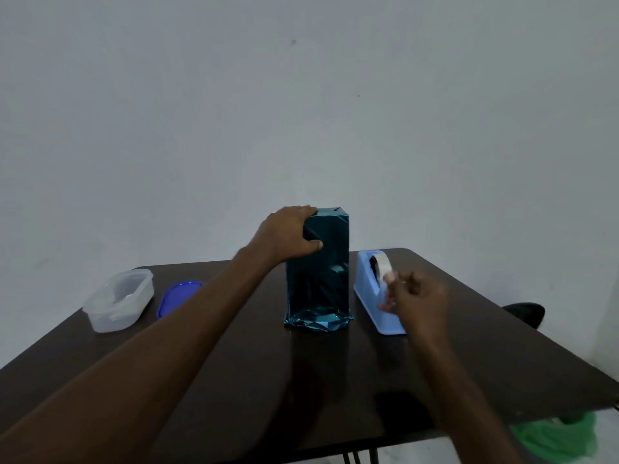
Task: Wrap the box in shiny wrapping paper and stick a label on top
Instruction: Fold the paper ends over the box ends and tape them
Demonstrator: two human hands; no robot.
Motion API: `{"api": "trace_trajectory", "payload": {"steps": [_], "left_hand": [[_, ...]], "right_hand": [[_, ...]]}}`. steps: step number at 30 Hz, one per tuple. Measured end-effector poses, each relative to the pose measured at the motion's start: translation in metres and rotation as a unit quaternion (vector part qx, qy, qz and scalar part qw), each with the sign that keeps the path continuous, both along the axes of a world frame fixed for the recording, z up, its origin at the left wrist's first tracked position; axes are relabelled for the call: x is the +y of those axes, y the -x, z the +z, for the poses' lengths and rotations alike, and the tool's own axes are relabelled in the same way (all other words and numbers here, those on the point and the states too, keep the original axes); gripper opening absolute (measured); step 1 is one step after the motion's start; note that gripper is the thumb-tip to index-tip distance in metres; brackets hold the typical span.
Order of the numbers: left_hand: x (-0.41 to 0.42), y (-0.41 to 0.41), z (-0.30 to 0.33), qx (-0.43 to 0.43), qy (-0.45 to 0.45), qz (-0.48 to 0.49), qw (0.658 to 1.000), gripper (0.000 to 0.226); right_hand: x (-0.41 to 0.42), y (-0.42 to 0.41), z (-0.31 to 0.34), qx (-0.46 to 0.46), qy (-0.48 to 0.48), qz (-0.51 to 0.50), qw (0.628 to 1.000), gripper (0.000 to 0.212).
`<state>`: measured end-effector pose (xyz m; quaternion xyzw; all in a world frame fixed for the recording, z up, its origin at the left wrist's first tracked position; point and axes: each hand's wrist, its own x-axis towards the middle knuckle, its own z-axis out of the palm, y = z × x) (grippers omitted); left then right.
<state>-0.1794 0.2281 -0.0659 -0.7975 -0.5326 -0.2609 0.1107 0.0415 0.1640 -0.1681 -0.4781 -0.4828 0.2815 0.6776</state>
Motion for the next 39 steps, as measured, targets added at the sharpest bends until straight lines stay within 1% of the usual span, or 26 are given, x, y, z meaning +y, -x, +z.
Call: {"api": "trace_trajectory", "payload": {"steps": [2, 4, 6, 8, 10, 12, 13, 17, 20, 23, 30, 34, 39], "left_hand": [[-0.001, -0.001, 0.001, 0.007, 0.003, 0.007, 1.0, 0.076], [-0.001, -0.002, 0.002, 0.012, 0.001, 0.011, 1.0, 0.073], [0.0, -0.003, 0.002, 0.015, -0.003, 0.01, 1.0, 0.069], [0.002, -0.002, 0.001, 0.017, -0.005, 0.014, 1.0, 0.069], [0.005, -0.001, 0.001, 0.023, -0.005, 0.017, 1.0, 0.071], [0.008, 0.002, 0.001, 0.025, 0.004, 0.017, 1.0, 0.071], [0.009, 0.002, 0.002, 0.027, 0.008, 0.017, 0.999, 0.07], [0.012, 0.003, 0.004, 0.057, -0.003, 0.039, 0.998, 0.062], [0.012, 0.004, 0.004, 0.055, -0.022, 0.054, 0.997, 0.045], [0.009, 0.002, 0.002, 0.048, -0.034, 0.054, 0.997, 0.044], [0.01, 0.001, 0.003, 0.051, -0.028, 0.055, 0.997, 0.045], [0.01, 0.001, 0.004, 0.054, -0.031, 0.056, 0.997, 0.045], [0.01, 0.002, 0.003, 0.056, -0.039, 0.052, 0.996, 0.043]], "right_hand": [[0.007, 0.001, 0.038, -0.032, -0.048, 0.043, 0.997, 0.012], [0.02, 0.006, 0.081, -0.051, -0.086, 0.103, 0.99, 0.011], [0.041, 0.017, 0.118, -0.094, -0.106, 0.15, 0.978, 0.012], [0.066, 0.031, 0.142, -0.154, -0.084, 0.188, 0.966, 0.01], [0.088, 0.042, 0.153, -0.212, -0.034, 0.22, 0.952, 0.009], [0.103, 0.048, 0.154, -0.265, 0.001, 0.222, 0.938, 0.01], [0.108, 0.049, 0.154, -0.274, 0.012, 0.219, 0.936, 0.012], [0.119, 0.048, 0.152, -0.255, 0.03, 0.215, 0.942, 0.015], [0.121, 0.047, 0.153, -0.253, 0.035, 0.215, 0.943, 0.013], [0.121, 0.048, 0.159, -0.278, 0.033, 0.219, 0.935, 0.014], [0.129, 0.053, 0.179, -0.407, -0.005, 0.235, 0.883, 0.02], [0.136, 0.062, 0.186, -0.474, 0.012, 0.226, 0.851, 0.02], [0.144, 0.07, 0.181, -0.547, 0.034, 0.183, 0.816, 0.023]]}}
